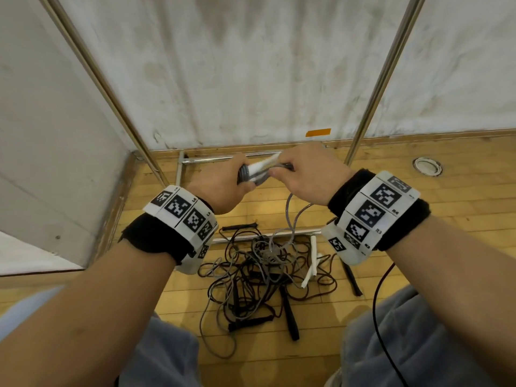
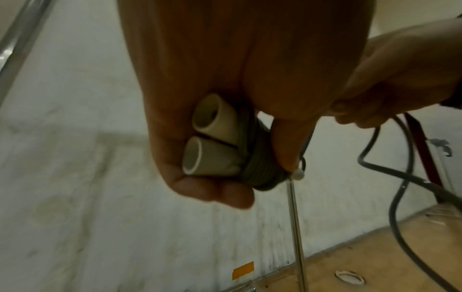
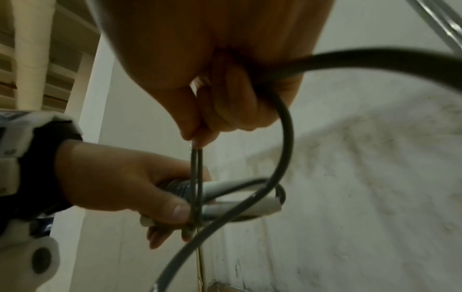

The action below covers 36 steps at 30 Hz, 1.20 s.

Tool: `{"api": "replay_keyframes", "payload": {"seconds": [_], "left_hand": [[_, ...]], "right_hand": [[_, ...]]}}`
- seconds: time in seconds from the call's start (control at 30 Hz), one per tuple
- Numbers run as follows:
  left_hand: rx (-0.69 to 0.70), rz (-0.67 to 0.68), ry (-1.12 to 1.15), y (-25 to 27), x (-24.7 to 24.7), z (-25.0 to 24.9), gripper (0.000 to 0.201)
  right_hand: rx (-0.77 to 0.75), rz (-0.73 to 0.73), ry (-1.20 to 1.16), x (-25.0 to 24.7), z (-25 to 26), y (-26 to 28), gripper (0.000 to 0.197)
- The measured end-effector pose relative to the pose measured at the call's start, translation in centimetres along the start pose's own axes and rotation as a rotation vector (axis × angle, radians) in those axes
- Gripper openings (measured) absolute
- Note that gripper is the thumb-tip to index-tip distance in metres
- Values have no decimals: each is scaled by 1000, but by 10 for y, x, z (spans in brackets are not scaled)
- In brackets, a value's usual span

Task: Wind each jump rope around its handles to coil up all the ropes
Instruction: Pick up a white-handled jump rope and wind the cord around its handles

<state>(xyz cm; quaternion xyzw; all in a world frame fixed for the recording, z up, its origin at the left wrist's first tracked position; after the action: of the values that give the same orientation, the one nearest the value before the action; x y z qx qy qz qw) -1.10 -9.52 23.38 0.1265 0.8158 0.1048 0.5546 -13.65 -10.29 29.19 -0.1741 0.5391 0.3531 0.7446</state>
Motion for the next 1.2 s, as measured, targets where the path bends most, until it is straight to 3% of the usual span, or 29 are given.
{"api": "replay_keyframes", "payload": {"seconds": [0.2, 0.37, 0.53, 0.77, 0.87, 0.97, 1.03, 1.13, 1.2], "left_hand": [[105, 72, -83, 9, 14, -29, 22], [190, -85, -159, 22, 8, -49, 34], [310, -175, -48, 33, -1, -58, 24], [349, -217, 215, 44, -20, -54, 19], [392, -280, 518, 49, -27, -52, 17], [391, -361, 731, 51, -36, -49, 12], [344, -411, 842, 49, -41, -40, 12], [270, -431, 960, 44, -43, -28, 10], [245, -415, 1019, 40, -45, -23, 12]], "right_hand": [[65, -111, -58, -3, -12, 0, 44], [122, -197, -116, -15, -25, 0, 50], [181, -184, -292, -19, -49, 1, 58], [106, -24, -623, -12, -60, -1, 47], [73, 41, -861, 5, -55, -5, 28], [19, 8, -1068, 14, -46, -10, 26], [-5, -52, -999, 12, -38, -13, 23], [-21, -173, -621, 5, -20, -11, 28], [-62, -168, -470, 9, -4, -11, 28]]}}
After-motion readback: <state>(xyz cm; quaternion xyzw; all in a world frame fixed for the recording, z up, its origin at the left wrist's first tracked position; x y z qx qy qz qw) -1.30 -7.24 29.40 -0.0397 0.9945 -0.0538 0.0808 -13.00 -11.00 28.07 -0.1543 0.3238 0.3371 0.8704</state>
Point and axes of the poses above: each hand's wrist, its own y-axis away from the middle knuckle, its own x-axis out of the palm, z = x × y, the point moved 9 cm from there along -y, towards the middle knuckle, and after that the axes turned 14 degrees about z, right-handed, at the moved point
